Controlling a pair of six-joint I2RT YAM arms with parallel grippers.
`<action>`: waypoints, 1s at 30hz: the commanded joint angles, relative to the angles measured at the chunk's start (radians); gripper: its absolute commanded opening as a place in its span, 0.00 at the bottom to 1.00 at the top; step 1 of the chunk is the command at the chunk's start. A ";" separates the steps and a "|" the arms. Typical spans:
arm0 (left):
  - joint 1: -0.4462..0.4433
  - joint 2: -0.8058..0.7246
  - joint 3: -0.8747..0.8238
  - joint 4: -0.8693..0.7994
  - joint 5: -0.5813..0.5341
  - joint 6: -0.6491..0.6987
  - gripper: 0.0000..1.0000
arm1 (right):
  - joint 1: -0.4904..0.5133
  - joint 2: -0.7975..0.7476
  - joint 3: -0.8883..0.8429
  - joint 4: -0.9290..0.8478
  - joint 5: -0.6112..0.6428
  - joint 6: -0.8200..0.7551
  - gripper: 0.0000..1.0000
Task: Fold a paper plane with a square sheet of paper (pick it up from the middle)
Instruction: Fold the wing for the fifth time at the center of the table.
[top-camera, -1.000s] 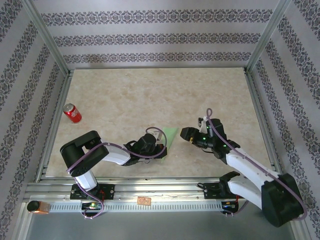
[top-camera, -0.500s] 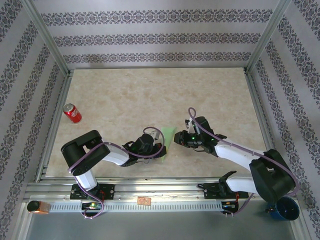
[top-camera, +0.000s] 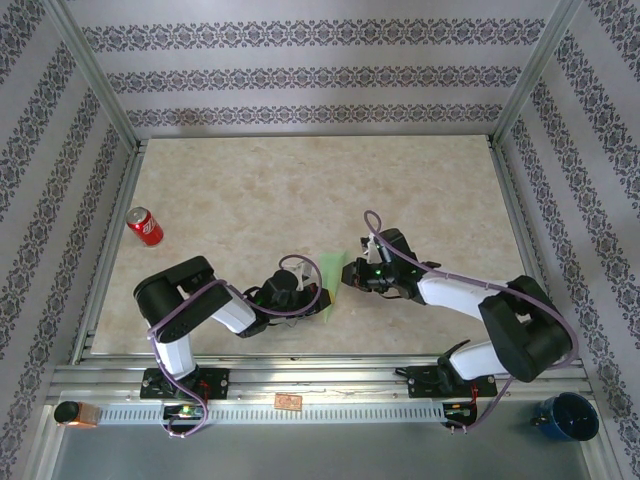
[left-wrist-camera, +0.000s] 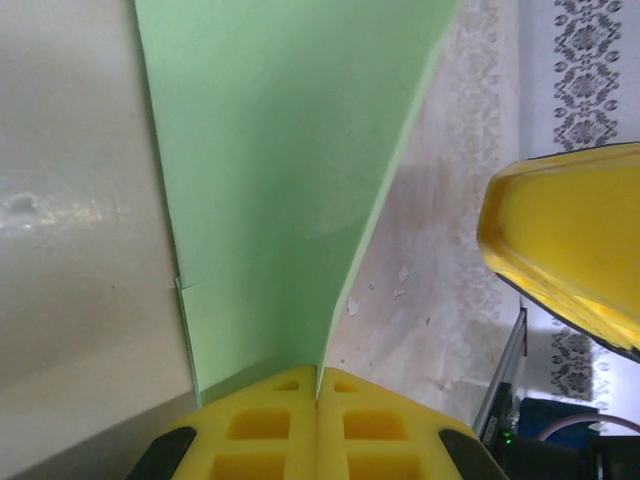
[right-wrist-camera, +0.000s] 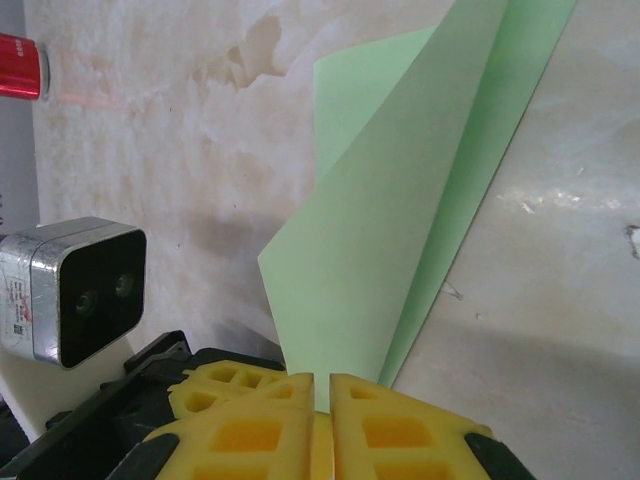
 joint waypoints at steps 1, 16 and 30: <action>0.016 0.032 -0.014 0.060 -0.006 -0.036 0.00 | 0.009 0.029 0.032 0.048 -0.040 -0.027 0.14; 0.034 0.007 -0.043 0.021 -0.004 -0.096 0.00 | 0.001 0.200 0.065 0.231 -0.170 0.002 0.11; 0.048 0.005 -0.064 0.003 -0.006 -0.137 0.00 | -0.054 0.274 0.049 0.305 -0.217 0.010 0.10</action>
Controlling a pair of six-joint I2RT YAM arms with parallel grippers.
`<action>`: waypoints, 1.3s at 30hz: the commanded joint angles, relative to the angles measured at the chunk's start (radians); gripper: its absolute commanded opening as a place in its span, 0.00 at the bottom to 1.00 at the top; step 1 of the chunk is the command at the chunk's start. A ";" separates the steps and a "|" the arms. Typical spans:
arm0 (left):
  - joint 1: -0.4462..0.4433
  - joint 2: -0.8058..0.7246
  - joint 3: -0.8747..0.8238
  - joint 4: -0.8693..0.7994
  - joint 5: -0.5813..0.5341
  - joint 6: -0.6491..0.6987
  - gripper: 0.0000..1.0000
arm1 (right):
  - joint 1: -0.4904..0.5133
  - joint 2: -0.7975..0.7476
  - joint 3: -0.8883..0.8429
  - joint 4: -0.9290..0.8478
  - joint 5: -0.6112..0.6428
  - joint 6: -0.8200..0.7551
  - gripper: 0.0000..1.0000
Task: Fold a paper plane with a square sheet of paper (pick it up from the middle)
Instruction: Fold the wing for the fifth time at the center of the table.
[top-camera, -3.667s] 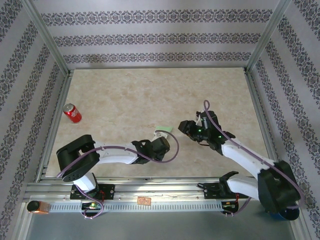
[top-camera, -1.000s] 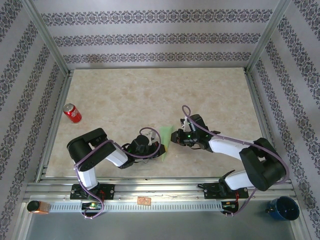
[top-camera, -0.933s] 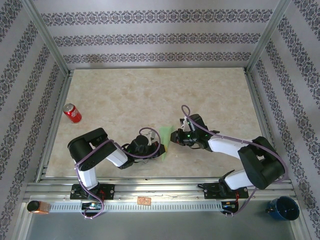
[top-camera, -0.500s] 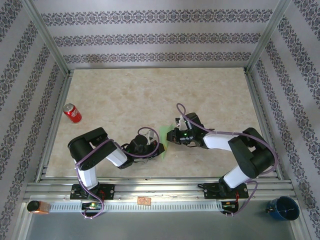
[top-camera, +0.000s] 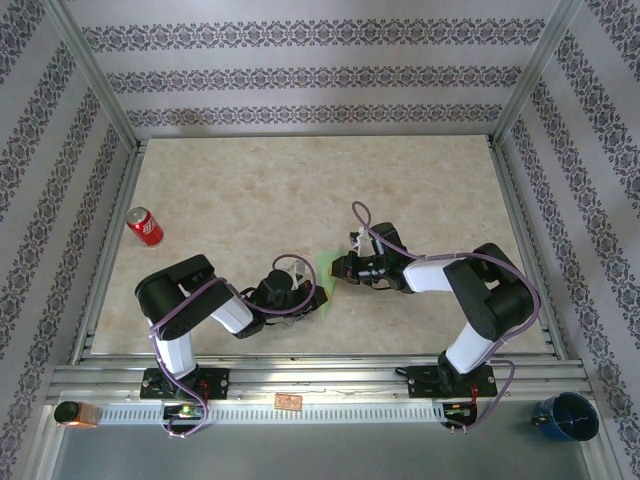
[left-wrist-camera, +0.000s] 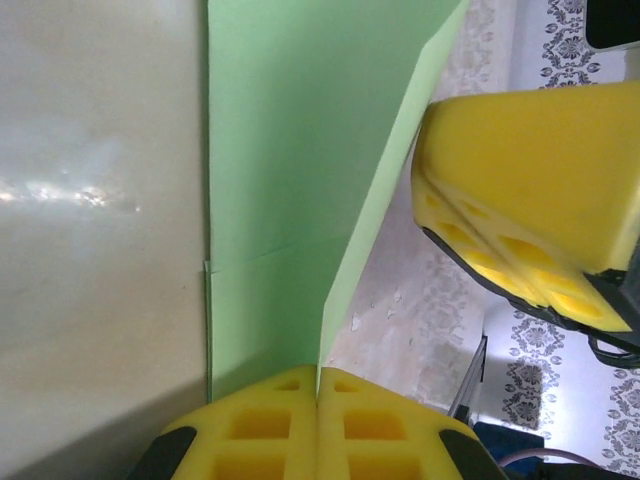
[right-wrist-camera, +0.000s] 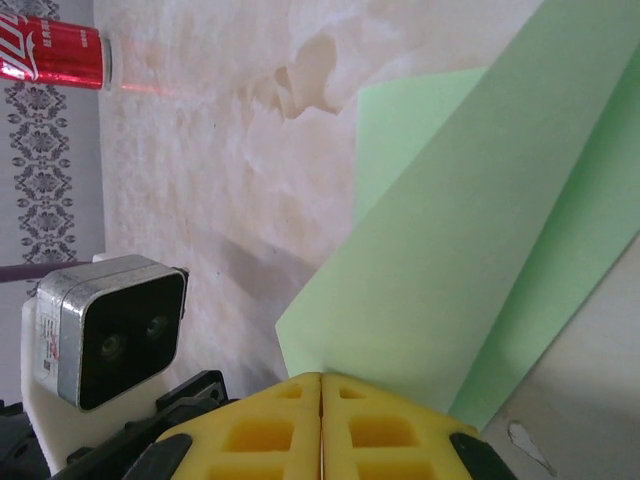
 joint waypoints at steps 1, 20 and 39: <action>0.023 -0.002 -0.034 -0.050 -0.009 -0.019 0.00 | -0.015 0.021 -0.002 0.036 -0.037 -0.008 0.10; 0.037 -0.014 -0.022 -0.149 0.009 -0.028 0.00 | -0.023 0.077 0.020 0.033 -0.037 -0.009 0.10; 0.040 -0.063 -0.007 -0.249 0.033 0.011 0.11 | 0.017 0.128 0.030 -0.113 0.104 0.000 0.08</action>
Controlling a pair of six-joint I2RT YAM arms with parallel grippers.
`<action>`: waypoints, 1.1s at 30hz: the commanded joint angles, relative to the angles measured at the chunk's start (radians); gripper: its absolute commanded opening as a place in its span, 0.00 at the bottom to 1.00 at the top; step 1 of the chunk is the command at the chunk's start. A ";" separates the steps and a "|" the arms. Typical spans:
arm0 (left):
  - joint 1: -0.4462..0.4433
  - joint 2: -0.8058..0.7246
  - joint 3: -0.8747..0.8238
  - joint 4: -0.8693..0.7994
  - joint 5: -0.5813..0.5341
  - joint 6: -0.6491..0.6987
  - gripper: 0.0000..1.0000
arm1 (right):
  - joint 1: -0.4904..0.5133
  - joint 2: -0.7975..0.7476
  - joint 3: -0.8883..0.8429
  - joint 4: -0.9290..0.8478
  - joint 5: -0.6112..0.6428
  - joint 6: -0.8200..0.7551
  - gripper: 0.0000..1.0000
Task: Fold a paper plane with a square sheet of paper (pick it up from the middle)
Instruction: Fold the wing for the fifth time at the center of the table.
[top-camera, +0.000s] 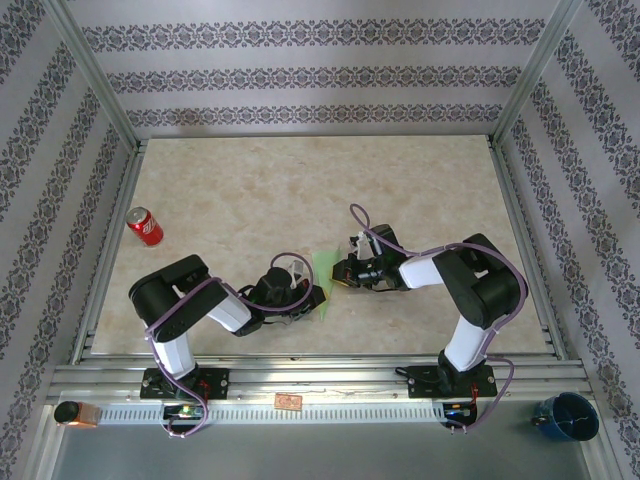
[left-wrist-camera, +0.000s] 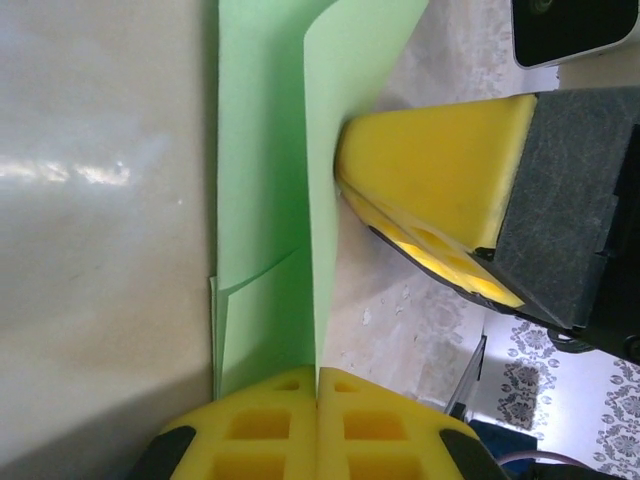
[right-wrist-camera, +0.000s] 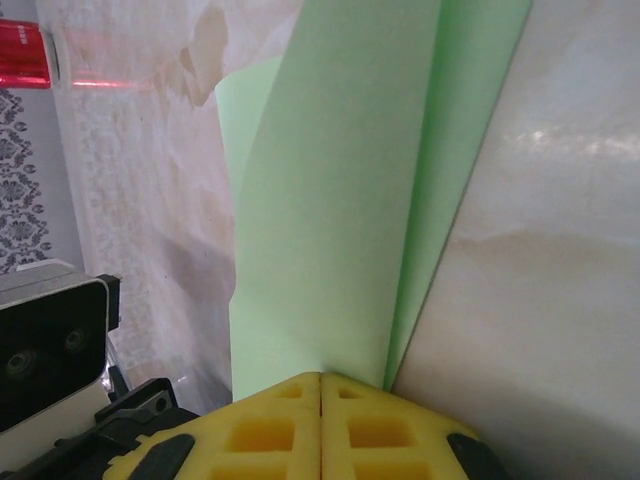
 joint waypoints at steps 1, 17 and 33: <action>0.021 -0.034 -0.009 -0.183 0.000 0.038 0.13 | 0.030 0.034 0.010 -0.102 0.117 -0.018 0.08; 0.010 -0.116 0.067 -0.443 0.105 0.170 0.15 | 0.076 0.027 0.098 -0.261 0.167 -0.044 0.06; 0.010 -0.128 0.100 -0.503 0.141 0.218 0.04 | 0.082 0.016 0.097 -0.276 0.169 -0.043 0.06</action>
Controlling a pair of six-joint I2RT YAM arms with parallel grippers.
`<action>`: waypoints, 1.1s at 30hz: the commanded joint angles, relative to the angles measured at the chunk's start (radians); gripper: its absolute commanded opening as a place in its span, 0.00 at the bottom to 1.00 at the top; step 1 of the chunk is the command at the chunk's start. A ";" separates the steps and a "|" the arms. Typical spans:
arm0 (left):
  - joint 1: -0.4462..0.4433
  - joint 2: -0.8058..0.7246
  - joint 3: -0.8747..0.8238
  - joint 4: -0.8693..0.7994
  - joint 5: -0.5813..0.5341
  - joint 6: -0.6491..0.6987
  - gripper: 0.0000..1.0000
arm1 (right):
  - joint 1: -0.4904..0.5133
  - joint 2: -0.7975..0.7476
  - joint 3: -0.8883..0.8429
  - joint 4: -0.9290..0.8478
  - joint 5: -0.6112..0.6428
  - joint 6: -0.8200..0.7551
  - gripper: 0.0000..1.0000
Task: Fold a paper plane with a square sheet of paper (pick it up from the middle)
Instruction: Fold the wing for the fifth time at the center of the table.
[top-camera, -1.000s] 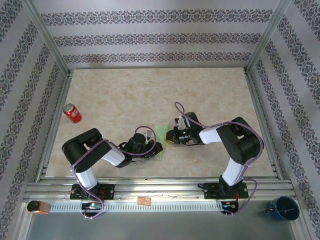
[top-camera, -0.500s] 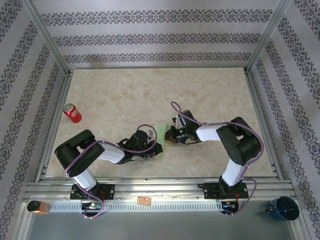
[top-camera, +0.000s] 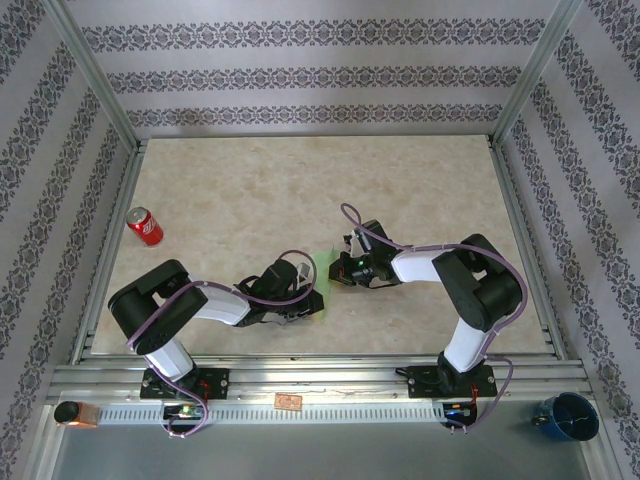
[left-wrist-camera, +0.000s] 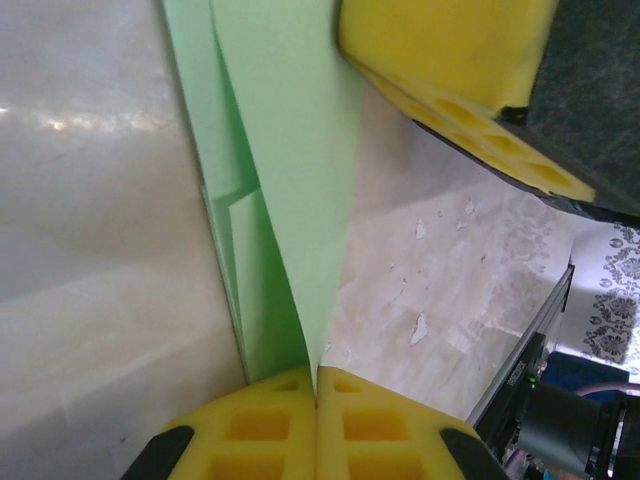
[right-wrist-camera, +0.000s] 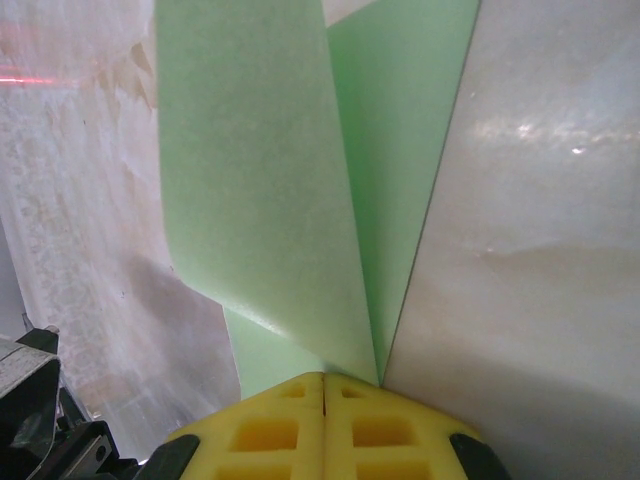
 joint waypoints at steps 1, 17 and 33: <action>0.004 -0.010 0.007 -0.094 0.028 0.030 0.04 | 0.026 0.023 -0.008 -0.058 0.052 -0.016 0.06; 0.049 -0.052 -0.007 -0.029 -0.073 0.003 0.22 | 0.026 -0.009 -0.007 -0.050 0.028 -0.009 0.06; 0.096 0.046 0.002 0.147 -0.042 -0.071 0.21 | 0.026 -0.018 -0.014 -0.038 0.017 0.001 0.06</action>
